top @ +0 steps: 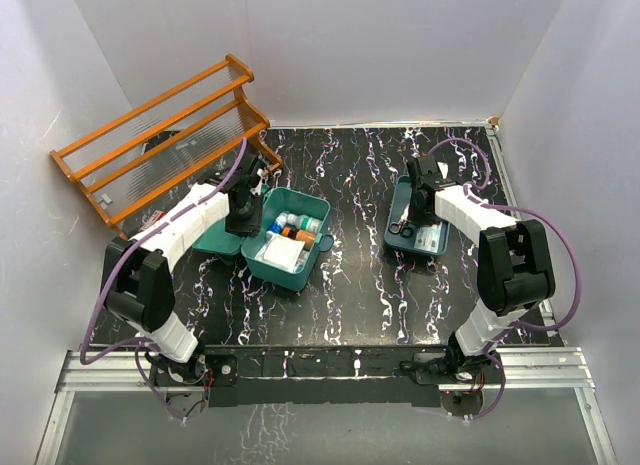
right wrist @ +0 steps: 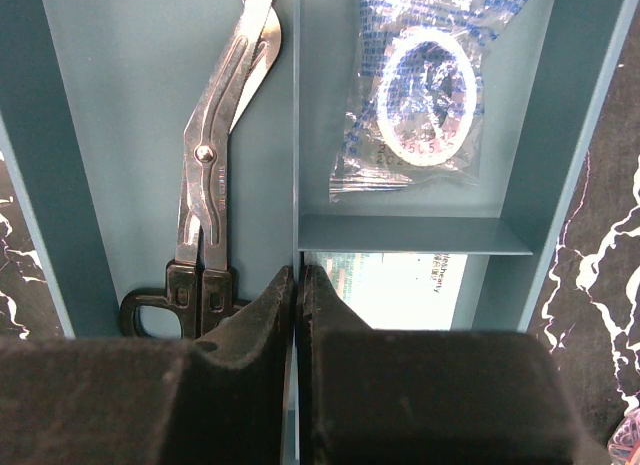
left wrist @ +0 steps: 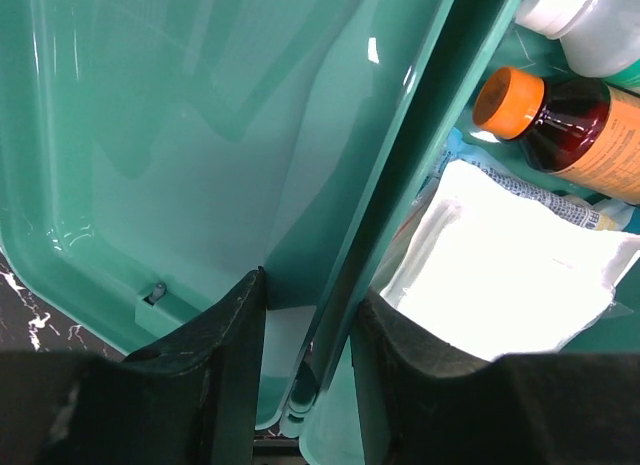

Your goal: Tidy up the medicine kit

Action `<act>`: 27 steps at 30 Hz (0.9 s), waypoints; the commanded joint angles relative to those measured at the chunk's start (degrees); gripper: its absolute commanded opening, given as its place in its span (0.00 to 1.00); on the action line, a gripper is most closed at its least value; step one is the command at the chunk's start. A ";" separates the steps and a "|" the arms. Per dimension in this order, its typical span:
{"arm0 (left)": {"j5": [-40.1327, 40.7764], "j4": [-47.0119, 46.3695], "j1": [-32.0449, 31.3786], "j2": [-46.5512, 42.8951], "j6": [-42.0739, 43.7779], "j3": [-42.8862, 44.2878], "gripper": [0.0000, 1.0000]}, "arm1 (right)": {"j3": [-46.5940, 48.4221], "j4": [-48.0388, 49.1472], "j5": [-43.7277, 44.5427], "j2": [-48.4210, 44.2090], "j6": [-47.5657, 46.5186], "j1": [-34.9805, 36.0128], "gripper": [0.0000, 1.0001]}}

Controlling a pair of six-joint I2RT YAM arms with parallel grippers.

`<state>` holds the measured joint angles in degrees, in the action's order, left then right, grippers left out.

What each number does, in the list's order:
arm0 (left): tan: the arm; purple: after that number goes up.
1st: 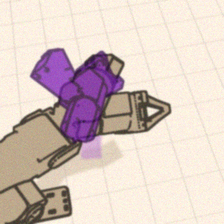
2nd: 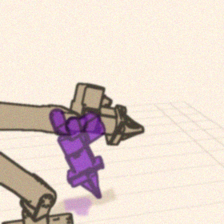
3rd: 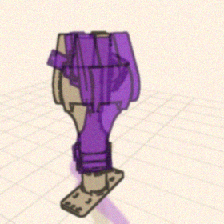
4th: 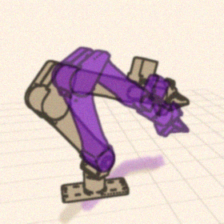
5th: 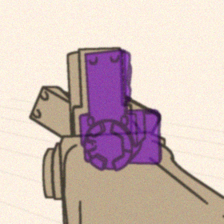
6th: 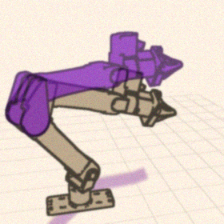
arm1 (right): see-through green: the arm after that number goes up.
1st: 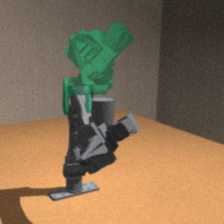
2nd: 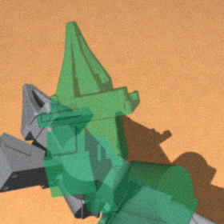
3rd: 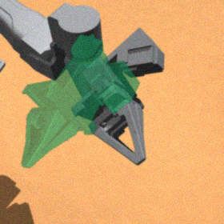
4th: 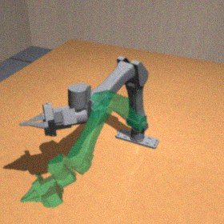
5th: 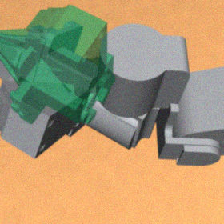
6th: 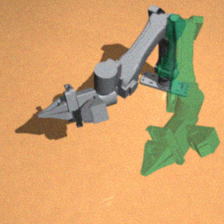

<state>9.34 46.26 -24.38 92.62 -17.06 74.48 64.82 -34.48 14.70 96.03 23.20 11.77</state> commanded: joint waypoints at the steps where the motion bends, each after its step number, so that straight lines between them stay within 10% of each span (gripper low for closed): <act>1: -5.52 -0.59 0.12 -0.15 -3.55 3.88 0.25 | 2.58 1.69 1.41 -3.59 1.14 -0.08 0.00; 21: -31.58 -9.78 -0.49 7.62 -4.39 11.98 0.56 | 18.45 -8.29 0.32 -3.90 4.92 0.00 0.00; 27: -20.46 -8.58 -0.41 6.62 -6.85 12.97 0.59 | 26.26 -13.35 -0.02 -1.84 6.24 1.82 0.00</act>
<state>-17.43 36.45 -24.60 100.77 -21.85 84.79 84.33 -45.76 14.13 95.29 27.62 12.14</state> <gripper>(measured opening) 0.578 0.012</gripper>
